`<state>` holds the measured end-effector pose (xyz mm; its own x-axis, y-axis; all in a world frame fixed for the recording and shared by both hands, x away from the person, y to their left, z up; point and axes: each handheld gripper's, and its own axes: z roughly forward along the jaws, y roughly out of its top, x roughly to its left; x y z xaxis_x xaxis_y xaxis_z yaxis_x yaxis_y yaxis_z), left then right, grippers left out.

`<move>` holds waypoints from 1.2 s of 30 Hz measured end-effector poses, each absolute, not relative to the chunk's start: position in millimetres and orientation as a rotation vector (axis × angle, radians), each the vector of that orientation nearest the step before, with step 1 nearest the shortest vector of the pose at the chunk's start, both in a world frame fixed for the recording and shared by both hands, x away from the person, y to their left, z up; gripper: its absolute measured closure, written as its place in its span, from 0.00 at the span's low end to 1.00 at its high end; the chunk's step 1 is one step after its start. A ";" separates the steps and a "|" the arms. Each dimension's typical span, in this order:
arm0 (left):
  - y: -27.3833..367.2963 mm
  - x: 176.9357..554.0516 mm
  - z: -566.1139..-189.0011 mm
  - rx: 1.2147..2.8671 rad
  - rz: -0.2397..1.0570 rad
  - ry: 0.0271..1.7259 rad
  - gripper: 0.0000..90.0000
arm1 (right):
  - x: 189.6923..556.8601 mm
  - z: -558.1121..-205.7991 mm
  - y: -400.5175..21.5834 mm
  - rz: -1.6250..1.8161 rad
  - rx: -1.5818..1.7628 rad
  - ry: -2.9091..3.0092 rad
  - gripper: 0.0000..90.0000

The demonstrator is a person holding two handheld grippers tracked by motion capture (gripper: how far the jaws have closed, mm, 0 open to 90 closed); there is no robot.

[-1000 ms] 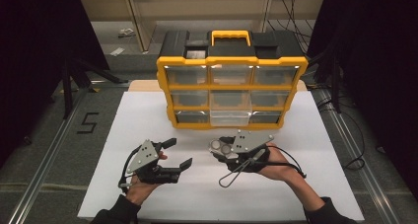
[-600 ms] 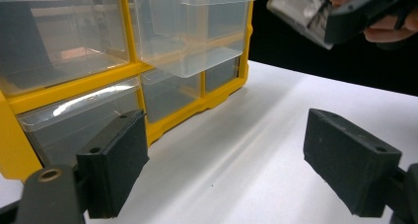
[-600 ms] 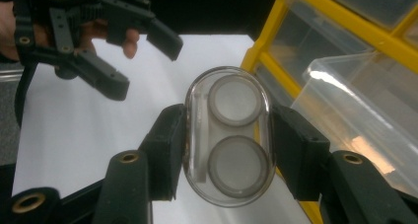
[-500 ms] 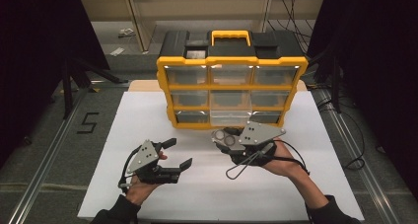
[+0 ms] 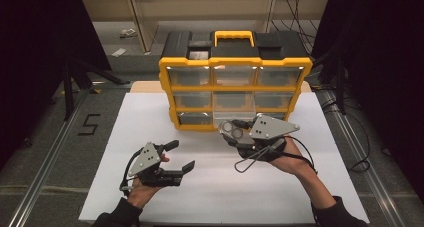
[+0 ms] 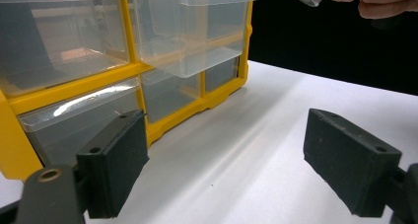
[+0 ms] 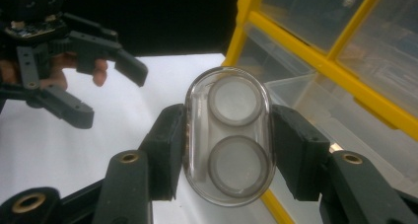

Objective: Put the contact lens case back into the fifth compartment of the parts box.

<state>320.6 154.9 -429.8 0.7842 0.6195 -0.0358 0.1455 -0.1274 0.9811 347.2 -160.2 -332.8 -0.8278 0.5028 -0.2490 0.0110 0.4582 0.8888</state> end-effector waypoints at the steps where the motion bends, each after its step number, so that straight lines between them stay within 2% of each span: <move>1: 154.7 320.5 -429.8 1.677 0.452 0.611 0.19 | 347.5 -332.3 -160.7 1.356 0.432 2.223 0.55; 15: 154.3 320.5 -429.8 1.675 0.452 0.608 0.18 | 356.0 -315.2 -174.3 1.401 0.482 2.117 0.55; 36: 154.7 320.7 -430.0 1.672 0.451 0.610 0.18 | 383.0 -311.4 -181.6 1.428 0.580 2.039 0.55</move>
<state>320.7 154.7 -430.0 0.7846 0.6189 -0.0379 0.1445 -0.1230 0.9818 383.0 -181.6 -311.4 -0.7390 0.6407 -0.2083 0.0233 0.3334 0.9425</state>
